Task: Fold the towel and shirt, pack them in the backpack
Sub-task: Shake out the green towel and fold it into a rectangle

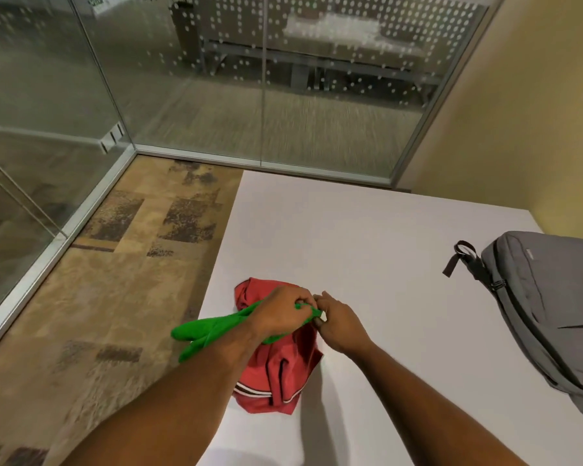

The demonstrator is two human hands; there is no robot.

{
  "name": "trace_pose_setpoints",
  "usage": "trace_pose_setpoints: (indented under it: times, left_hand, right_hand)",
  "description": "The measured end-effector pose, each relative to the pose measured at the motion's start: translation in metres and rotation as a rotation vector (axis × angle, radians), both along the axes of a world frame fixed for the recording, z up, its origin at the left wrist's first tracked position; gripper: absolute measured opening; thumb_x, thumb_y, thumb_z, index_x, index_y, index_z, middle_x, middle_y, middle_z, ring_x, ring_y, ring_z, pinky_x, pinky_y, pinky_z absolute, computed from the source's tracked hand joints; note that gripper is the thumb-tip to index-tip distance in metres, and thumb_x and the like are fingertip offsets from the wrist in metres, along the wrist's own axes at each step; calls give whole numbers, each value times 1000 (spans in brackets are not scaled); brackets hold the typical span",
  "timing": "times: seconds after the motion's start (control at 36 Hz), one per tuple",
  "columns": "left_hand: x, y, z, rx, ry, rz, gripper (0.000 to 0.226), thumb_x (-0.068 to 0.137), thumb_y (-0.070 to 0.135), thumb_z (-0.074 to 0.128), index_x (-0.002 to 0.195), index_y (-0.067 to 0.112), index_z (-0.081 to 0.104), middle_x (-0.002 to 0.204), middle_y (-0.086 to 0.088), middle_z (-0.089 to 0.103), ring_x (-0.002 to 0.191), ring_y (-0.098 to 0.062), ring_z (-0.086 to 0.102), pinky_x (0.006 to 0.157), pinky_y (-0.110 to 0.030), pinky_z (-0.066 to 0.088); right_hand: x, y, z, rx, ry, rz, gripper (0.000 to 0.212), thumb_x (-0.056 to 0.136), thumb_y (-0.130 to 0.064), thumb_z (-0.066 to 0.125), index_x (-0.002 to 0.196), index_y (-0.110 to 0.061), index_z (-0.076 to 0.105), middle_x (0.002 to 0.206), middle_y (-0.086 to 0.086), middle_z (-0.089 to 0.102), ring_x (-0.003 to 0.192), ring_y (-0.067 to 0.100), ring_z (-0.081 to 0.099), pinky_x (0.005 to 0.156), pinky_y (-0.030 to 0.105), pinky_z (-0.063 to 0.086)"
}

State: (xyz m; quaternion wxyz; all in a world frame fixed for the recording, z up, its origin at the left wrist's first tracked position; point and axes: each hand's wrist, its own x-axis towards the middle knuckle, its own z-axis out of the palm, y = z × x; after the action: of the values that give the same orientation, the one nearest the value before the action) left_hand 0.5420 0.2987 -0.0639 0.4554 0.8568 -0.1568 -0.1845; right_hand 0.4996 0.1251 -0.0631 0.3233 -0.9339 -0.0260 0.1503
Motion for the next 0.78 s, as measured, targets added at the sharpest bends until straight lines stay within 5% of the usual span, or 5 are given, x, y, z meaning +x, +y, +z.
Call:
trace_pose_setpoints:
  times: [0.11, 0.25, 0.33, 0.78]
  left_hand:
    - [12, -10, 16, 101, -15, -86, 29, 77, 61, 66, 91, 37, 72, 87, 14, 71, 84, -6, 66, 78, -35, 58]
    - [35, -19, 36, 175, -85, -89, 16, 90, 50, 66, 93, 35, 70, 88, 10, 68, 80, -10, 65, 72, -36, 58]
    - [45, -28, 48, 178, -130, -88, 17, 93, 47, 66, 97, 32, 71, 93, 11, 67, 85, -8, 64, 75, -32, 55]
    - [80, -88, 99, 75, -273, 16, 24, 89, 39, 77, 87, 27, 56, 84, 7, 61, 75, -10, 54, 61, -29, 42]
  right_hand:
    - [2, -26, 2, -45, -137, -176, 18, 99, -21, 63, 109, -9, 71, 136, 7, 67, 132, 25, 58, 101, 33, 45]
    - [10, -62, 23, -112, -292, -361, 17, 102, -25, 60, 103, -11, 68, 97, 4, 69, 89, 26, 65, 69, 32, 41]
    - [14, -87, 32, -154, -342, -442, 16, 102, -27, 59, 93, -14, 62, 86, -1, 63, 76, 22, 57, 64, 32, 35]
    - [23, -206, 69, -342, -523, -615, 9, 99, -12, 59, 100, -10, 67, 98, 10, 65, 84, 35, 62, 72, 44, 50]
